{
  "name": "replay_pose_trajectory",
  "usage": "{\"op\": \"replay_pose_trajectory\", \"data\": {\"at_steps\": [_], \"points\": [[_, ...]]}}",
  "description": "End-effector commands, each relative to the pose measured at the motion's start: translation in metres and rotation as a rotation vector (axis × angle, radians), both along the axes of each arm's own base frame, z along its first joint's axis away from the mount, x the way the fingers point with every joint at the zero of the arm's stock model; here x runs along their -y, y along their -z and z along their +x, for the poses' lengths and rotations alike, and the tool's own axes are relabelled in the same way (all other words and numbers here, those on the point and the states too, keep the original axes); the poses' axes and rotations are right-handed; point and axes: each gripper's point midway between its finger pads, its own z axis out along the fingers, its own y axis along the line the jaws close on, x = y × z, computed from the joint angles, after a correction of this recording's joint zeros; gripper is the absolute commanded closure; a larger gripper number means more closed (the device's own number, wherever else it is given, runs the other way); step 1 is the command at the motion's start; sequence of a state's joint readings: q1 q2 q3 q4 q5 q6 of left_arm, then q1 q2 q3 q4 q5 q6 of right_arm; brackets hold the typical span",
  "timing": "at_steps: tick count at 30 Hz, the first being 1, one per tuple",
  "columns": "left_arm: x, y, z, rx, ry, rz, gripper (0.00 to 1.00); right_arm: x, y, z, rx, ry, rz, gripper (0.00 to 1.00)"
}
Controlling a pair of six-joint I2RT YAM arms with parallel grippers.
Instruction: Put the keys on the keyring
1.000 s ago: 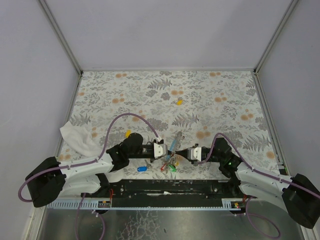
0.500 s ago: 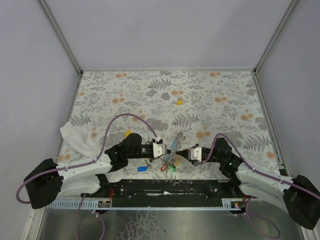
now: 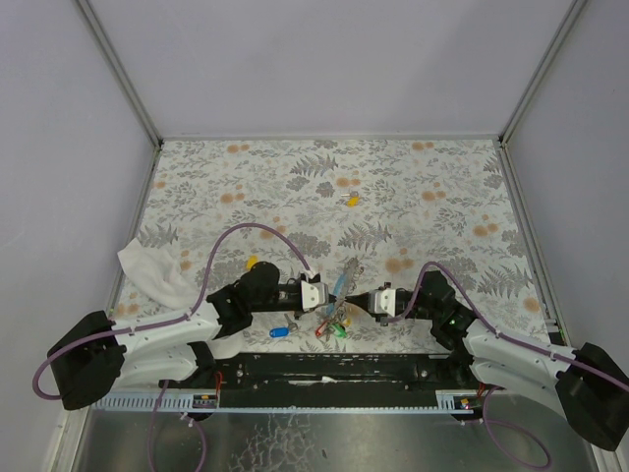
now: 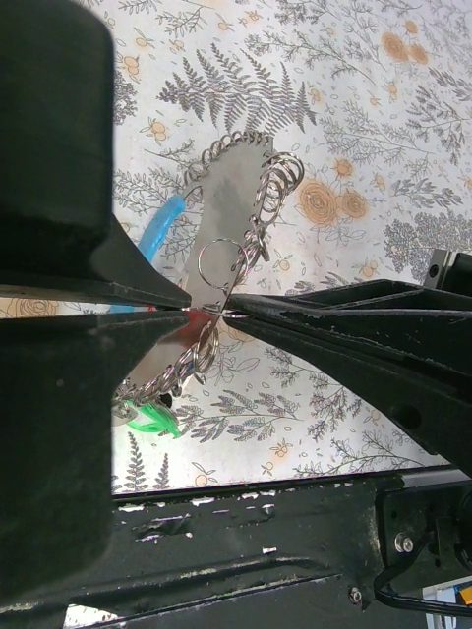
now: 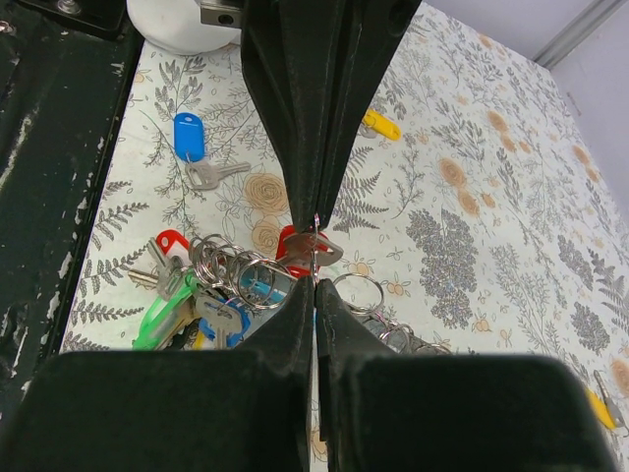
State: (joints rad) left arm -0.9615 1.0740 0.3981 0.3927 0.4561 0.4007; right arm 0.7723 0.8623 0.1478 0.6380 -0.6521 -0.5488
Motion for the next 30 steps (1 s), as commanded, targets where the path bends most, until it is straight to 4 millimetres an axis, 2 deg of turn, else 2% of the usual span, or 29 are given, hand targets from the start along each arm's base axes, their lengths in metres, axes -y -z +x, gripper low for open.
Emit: {"op": "replay_pose_trajectory", "data": {"at_steps": [1, 21, 30], "points": [[0.0114, -0.0242, 0.0029, 0.049, 0.026, -0.060, 1.00, -0.0077, -0.0325, 0.0096, 0.068, 0.007, 0.073, 1.00], [0.0136, -0.0274, 0.0067, 0.051, 0.008, -0.080, 1.00, -0.0087, -0.0321, 0.0066, 0.060, -0.010, 0.075, 1.00], [0.0114, -0.0223, 0.0090, 0.047, -0.008, -0.055, 1.00, -0.0074, -0.0323, 0.0087, 0.064, 0.005, 0.075, 1.00]]}}
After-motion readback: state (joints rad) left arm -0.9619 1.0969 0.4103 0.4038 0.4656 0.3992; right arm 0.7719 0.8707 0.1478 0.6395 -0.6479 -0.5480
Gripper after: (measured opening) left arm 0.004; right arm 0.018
